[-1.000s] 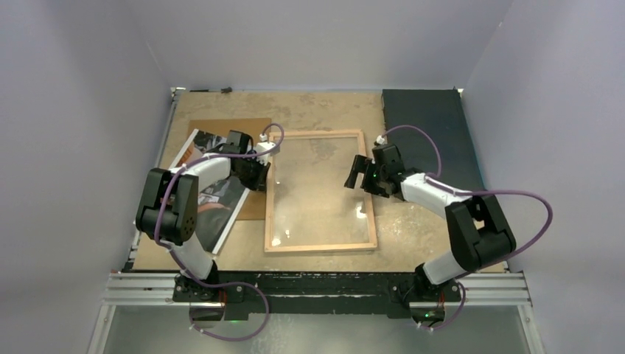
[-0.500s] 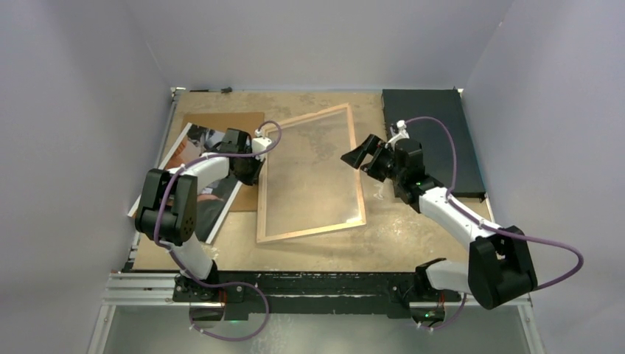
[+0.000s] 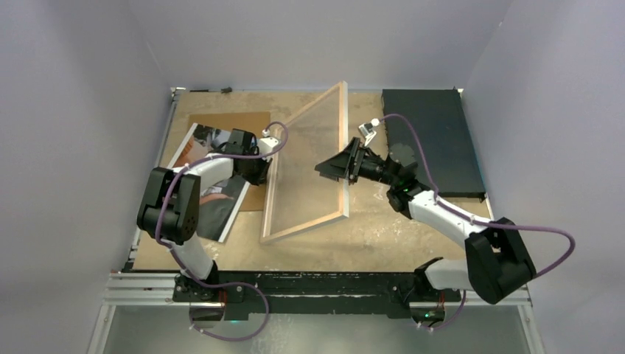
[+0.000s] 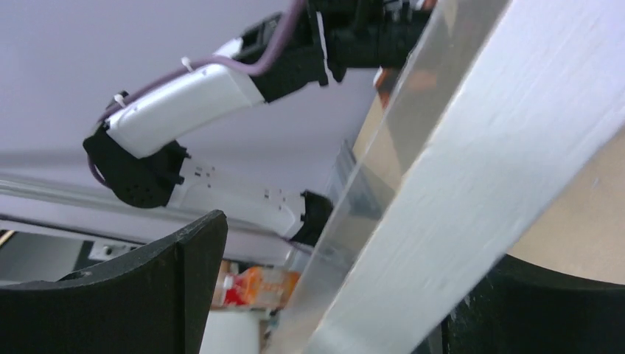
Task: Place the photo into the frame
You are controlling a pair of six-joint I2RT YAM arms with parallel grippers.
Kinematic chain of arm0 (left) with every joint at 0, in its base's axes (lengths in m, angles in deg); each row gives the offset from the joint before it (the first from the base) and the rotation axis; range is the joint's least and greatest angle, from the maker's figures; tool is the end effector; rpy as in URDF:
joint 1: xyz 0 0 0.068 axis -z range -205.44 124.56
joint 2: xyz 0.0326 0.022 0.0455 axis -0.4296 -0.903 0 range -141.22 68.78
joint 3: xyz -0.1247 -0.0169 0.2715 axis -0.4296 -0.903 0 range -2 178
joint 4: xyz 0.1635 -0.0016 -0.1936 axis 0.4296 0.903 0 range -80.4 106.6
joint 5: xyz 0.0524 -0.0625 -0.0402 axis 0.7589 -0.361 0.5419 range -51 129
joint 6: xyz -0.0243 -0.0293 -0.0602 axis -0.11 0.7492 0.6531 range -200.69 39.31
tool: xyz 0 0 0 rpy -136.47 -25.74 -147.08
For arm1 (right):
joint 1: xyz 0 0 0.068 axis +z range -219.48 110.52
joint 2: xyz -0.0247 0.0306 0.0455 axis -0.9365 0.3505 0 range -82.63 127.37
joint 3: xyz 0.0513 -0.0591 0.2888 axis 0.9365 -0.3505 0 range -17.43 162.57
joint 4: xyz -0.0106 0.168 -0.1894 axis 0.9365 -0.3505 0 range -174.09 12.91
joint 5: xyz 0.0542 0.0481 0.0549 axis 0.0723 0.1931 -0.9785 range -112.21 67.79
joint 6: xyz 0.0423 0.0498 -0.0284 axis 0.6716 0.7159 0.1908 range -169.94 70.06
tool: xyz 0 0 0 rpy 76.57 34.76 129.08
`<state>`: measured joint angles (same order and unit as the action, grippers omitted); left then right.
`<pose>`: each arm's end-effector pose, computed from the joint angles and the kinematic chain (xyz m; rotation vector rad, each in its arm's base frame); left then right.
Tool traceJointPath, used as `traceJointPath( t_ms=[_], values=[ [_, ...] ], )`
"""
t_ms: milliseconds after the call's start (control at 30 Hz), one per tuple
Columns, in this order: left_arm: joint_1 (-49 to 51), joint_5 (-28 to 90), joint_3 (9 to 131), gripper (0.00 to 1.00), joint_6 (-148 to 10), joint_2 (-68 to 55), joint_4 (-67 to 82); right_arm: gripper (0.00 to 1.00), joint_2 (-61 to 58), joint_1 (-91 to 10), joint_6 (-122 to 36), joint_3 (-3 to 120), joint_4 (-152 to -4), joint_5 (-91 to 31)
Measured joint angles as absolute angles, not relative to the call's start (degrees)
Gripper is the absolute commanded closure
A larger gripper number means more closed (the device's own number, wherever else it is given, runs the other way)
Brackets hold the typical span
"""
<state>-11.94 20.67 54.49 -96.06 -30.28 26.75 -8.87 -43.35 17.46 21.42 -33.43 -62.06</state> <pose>0.3321 -0.0988 0.1734 0.7525 2.4714 -0.4050 0.2387 0.1590 0.3252 -0.0691 1.7391 1.7596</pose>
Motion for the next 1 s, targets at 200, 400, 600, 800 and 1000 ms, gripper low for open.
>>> traceJointPath(
  t_ms=[200,400,600,800,1000],
  values=[
    [-10.89,17.74,54.38,0.98,-95.85,-30.55,26.05,0.10,-6.42,-42.23,20.85,20.02,-34.06,-65.93],
    [-10.89,17.70,54.36,0.98,-95.76,-30.52,26.01,0.10,-6.71,-42.21,17.61,24.54,-42.30,-66.50],
    [-10.89,17.04,54.36,0.92,-95.69,-30.20,26.88,0.10,-8.48,-42.21,13.83,31.95,-51.42,-66.37],
    [-10.78,16.61,54.36,0.87,-95.72,-28.91,31.27,0.14,-8.72,-42.21,12.15,34.73,-53.82,-66.26],
    [-11.55,15.71,55.15,0.77,-95.80,-27.38,35.86,0.18,-8.72,-42.21,12.43,34.29,-54.50,-66.31]
  ],
)
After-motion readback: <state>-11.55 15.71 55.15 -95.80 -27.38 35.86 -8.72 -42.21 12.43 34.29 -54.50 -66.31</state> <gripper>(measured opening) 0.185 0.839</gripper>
